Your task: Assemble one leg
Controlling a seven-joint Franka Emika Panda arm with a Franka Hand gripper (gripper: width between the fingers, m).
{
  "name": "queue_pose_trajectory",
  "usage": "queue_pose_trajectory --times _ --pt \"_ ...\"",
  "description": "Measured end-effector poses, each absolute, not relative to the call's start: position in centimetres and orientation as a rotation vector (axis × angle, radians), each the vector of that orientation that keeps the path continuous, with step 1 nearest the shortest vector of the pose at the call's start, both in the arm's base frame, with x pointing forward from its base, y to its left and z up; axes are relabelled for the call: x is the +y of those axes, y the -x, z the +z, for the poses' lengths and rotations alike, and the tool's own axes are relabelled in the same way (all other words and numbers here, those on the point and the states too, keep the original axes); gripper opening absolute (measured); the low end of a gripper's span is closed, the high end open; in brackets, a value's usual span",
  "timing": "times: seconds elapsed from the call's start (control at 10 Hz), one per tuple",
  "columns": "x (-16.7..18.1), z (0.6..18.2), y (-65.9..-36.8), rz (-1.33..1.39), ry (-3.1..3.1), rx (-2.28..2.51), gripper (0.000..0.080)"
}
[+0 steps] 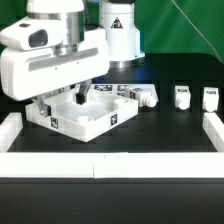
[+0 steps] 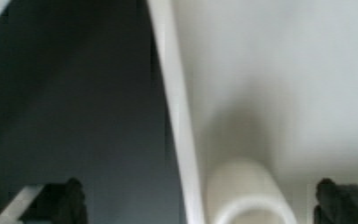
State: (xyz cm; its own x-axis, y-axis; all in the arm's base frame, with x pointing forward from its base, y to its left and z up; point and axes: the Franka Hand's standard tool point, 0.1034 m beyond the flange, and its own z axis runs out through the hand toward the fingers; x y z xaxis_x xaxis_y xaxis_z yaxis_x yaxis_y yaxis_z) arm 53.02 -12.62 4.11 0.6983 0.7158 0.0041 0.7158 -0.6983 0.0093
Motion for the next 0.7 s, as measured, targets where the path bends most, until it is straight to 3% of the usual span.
queue_pose_trajectory --times 0.3,0.7 --pt "-14.7 1.3 -51.7 0.006 -2.853 1.261 0.0649" --pt "-14.9 0.8 -51.5 -0.004 -2.857 1.259 0.0649"
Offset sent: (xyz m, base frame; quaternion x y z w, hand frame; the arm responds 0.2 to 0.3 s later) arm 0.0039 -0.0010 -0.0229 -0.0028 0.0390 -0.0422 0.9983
